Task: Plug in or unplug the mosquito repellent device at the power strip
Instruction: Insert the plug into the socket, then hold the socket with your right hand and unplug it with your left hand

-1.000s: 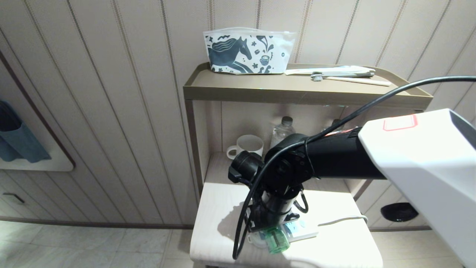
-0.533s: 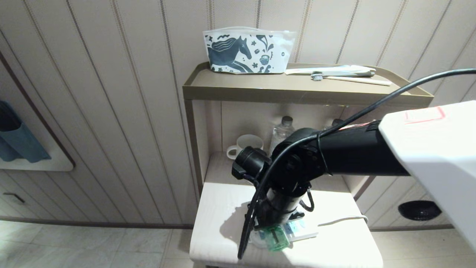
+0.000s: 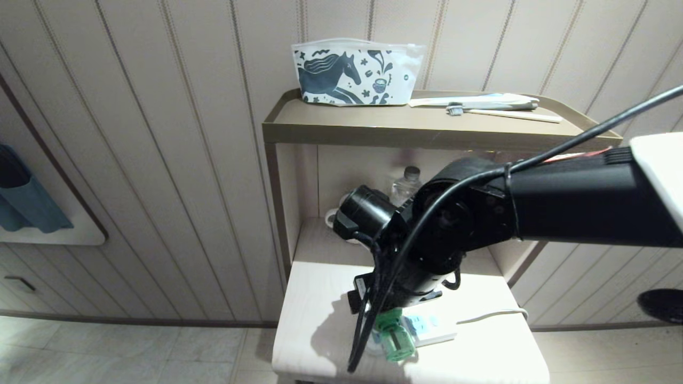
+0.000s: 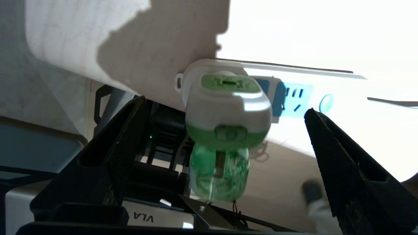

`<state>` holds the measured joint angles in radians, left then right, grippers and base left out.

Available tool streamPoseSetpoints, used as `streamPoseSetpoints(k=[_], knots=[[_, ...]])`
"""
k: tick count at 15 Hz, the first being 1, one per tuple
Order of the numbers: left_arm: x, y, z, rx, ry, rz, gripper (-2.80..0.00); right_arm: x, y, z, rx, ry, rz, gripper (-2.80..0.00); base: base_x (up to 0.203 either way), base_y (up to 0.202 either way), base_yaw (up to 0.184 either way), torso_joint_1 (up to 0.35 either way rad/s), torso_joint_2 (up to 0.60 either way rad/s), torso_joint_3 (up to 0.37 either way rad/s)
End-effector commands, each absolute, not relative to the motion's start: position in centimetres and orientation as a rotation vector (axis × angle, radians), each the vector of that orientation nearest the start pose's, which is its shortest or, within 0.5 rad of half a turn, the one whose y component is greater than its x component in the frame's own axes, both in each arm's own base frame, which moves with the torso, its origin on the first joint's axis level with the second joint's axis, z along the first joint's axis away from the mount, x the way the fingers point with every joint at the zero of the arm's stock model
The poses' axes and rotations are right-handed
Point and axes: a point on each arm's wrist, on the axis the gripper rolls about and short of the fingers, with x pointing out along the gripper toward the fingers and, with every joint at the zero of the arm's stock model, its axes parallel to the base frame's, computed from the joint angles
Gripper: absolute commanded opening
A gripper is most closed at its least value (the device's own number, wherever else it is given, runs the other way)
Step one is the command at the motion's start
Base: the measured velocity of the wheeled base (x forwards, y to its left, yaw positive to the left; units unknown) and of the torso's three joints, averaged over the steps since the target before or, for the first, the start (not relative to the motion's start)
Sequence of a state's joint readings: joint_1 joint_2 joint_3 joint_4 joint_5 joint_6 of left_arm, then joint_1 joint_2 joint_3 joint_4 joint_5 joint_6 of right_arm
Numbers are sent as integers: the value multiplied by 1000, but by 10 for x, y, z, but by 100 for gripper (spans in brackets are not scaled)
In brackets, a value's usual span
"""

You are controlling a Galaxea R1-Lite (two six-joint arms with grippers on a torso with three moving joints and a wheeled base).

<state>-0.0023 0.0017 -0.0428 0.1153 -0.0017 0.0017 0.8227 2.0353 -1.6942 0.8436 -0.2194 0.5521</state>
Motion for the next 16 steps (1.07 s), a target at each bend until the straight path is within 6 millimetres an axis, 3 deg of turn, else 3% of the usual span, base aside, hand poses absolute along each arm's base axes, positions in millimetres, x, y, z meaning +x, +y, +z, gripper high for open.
streamPoseSetpoints(k=[1, 4, 10, 11, 16], knots=[[-26, 0, 75, 2, 77, -4, -280, 231, 249, 218, -70, 1063, 259, 0, 0, 0, 0, 0, 0, 0], [-26, 0, 75, 2, 77, -3, -280, 214, 238, 241, -48, 1010, 288, 0, 0, 0, 0, 0, 0, 0], [-26, 0, 75, 2, 77, -3, -280, 181, 205, 267, -21, 945, 305, 0, 0, 0, 0, 0, 0, 0], [-26, 0, 75, 2, 77, -4, -280, 173, 195, 270, -23, 922, 288, -280, 0, 0, 0, 0, 0, 0], [-26, 0, 75, 2, 77, -5, -280, 135, 140, 292, 56, 775, 219, -280, 0, 0, 0, 0, 0, 0]])
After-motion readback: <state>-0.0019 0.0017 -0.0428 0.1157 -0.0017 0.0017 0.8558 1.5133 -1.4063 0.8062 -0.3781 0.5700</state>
